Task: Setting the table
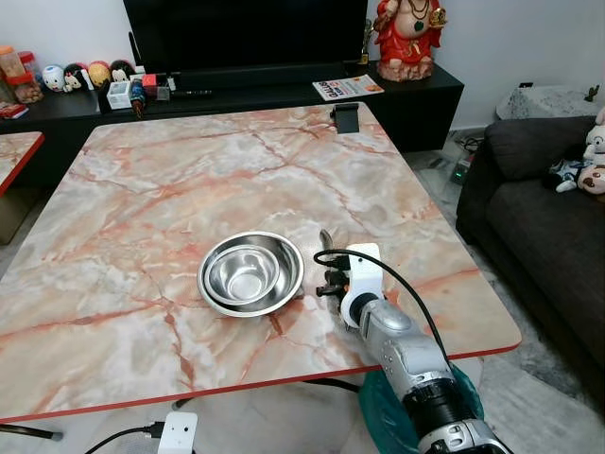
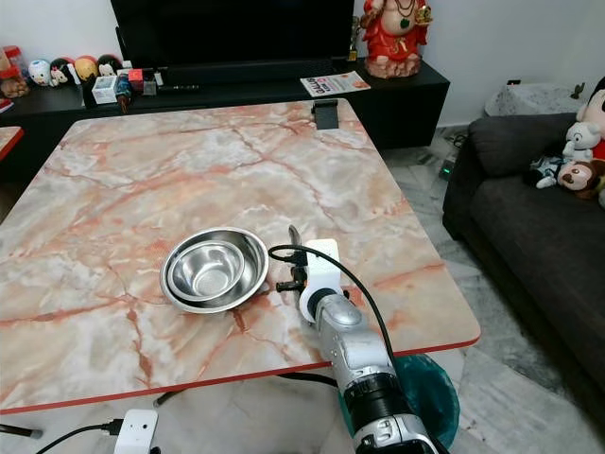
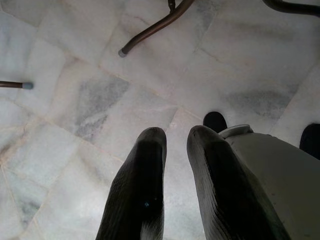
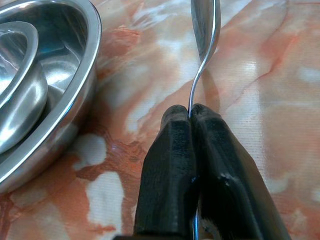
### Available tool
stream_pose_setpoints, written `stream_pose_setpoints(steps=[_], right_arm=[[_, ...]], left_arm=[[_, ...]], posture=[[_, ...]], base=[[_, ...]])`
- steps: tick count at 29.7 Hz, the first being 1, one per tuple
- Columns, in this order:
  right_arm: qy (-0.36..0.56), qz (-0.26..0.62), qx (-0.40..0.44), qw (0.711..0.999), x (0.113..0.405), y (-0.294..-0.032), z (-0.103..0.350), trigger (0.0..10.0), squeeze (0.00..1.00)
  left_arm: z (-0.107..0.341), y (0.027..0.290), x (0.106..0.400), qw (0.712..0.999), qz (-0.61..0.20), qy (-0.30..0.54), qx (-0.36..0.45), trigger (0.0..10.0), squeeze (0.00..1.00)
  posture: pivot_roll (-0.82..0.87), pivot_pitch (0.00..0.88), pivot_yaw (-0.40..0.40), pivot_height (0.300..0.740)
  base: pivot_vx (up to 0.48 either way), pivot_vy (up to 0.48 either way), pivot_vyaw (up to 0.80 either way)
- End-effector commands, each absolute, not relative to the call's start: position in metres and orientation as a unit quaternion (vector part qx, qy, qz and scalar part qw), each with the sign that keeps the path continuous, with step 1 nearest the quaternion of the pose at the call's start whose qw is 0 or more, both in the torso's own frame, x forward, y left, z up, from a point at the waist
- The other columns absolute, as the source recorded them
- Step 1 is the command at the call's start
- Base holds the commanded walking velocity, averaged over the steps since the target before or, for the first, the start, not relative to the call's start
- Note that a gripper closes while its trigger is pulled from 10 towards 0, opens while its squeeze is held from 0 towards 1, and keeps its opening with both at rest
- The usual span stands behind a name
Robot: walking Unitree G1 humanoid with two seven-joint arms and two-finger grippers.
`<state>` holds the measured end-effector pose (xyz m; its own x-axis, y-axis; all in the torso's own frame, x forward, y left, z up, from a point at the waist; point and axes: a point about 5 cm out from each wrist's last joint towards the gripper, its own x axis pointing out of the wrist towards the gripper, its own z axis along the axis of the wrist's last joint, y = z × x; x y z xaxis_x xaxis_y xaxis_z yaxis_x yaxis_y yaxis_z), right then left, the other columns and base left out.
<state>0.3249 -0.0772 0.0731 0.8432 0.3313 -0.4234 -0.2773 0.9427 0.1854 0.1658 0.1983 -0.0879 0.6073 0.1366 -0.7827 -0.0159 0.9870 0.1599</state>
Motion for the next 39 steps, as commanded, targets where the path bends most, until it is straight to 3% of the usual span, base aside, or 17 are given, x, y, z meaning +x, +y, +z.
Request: stream_pose_setpoints(steps=[1,14,15,16,17,19,21,22,23,24,33,34,35,38,39], right_arm=[[0.225,0.163,0.054,0.959,0.3264,-0.0751,0.0787,10.0,0.00],[0.228,0.166,0.044,0.958,0.3264,-0.0758,0.0795,10.0,0.00],[0.228,0.166,0.043,0.958,0.3265,-0.0756,0.0797,10.0,0.63],[0.228,0.167,0.043,0.958,0.3265,-0.0756,0.0797,10.0,0.63],[0.228,0.167,0.043,0.958,0.3266,-0.0756,0.0797,10.0,0.80],[0.228,0.166,0.042,0.958,0.3268,-0.0756,0.0797,10.0,0.85],[0.228,0.166,0.040,0.959,0.3271,-0.0749,0.0801,10.0,0.80],[0.229,0.166,0.038,0.959,0.3271,-0.0747,0.0803,10.0,0.08],[0.229,0.166,0.036,0.959,0.3271,-0.0745,0.0803,10.0,0.08],[0.229,0.165,0.033,0.959,0.3271,-0.0745,0.0802,10.0,0.00],[0.225,0.158,0.018,0.961,0.3281,-0.0764,0.0821,10.0,0.00],[0.224,0.152,0.017,0.963,0.3287,-0.0776,0.0826,10.0,0.25],[0.223,0.149,0.017,0.963,0.3290,-0.0782,0.0830,10.0,1.00],[0.219,0.148,0.000,0.964,0.3298,-0.0790,0.0841,10.0,1.00],[0.213,0.145,-0.017,0.966,0.3305,-0.0798,0.0853,10.0,0.00]], left_arm=[[-0.0888,0.2012,0.1634,0.891,0.052,0.447,0.065,10.0,0.00],[-0.0890,0.2001,0.1635,0.890,0.053,0.448,0.063,10.0,0.00],[-0.0890,0.2001,0.1634,0.890,0.053,0.448,0.063,10.0,0.00],[-0.0890,0.2001,0.1633,0.890,0.053,0.448,0.063,10.0,0.00],[-0.0891,0.2001,0.1633,0.890,0.053,0.448,0.063,10.0,0.00],[-0.0891,0.2002,0.1630,0.890,0.054,0.448,0.063,10.0,0.00],[-0.0893,0.2005,0.1625,0.890,0.055,0.448,0.063,10.0,0.00],[-0.0893,0.2006,0.1625,0.890,0.055,0.448,0.063,10.0,0.00],[-0.0893,0.2007,0.1624,0.890,0.055,0.448,0.063,10.0,0.00],[-0.0893,0.2007,0.1623,0.890,0.055,0.448,0.063,10.0,0.00],[-0.0888,0.2020,0.1629,0.891,0.055,0.447,0.062,10.0,0.00],[-0.0887,0.2020,0.1632,0.891,0.055,0.447,0.062,10.0,0.00],[-0.0887,0.2021,0.1633,0.891,0.055,0.447,0.062,10.0,0.00],[-0.0886,0.2026,0.1633,0.891,0.055,0.447,0.062,10.0,0.00],[-0.0885,0.2030,0.1633,0.891,0.055,0.447,0.063,10.0,0.00]], posture=[[0.01,0.033,0.029,0.740],[0.01,0.030,0.023,0.740],[0.01,0.030,0.023,0.740],[0.01,0.030,0.023,0.740],[0.01,0.029,0.022,0.740],[0.01,0.030,0.022,0.740],[0.01,0.030,0.022,0.740],[0.01,0.029,0.023,0.740],[0.01,0.029,0.023,0.740],[0.01,0.029,0.023,0.740],[0.01,0.029,0.027,0.740],[0.01,0.029,0.028,0.740],[0.02,0.029,0.029,0.740],[0.01,0.029,0.032,0.740],[0.01,0.029,0.033,0.740]], base=[[0.000,0.000,0.00],[0.000,0.000,0.00],[0.000,0.000,0.00],[0.000,0.000,0.00],[0.000,0.000,0.00],[0.000,0.000,0.00],[0.000,0.000,0.00],[0.000,0.000,0.00],[0.000,0.000,0.00],[0.000,0.000,0.00],[0.000,0.000,0.00],[0.000,0.000,0.00],[0.000,0.000,0.00],[0.000,0.000,0.00],[0.000,0.000,0.00]])
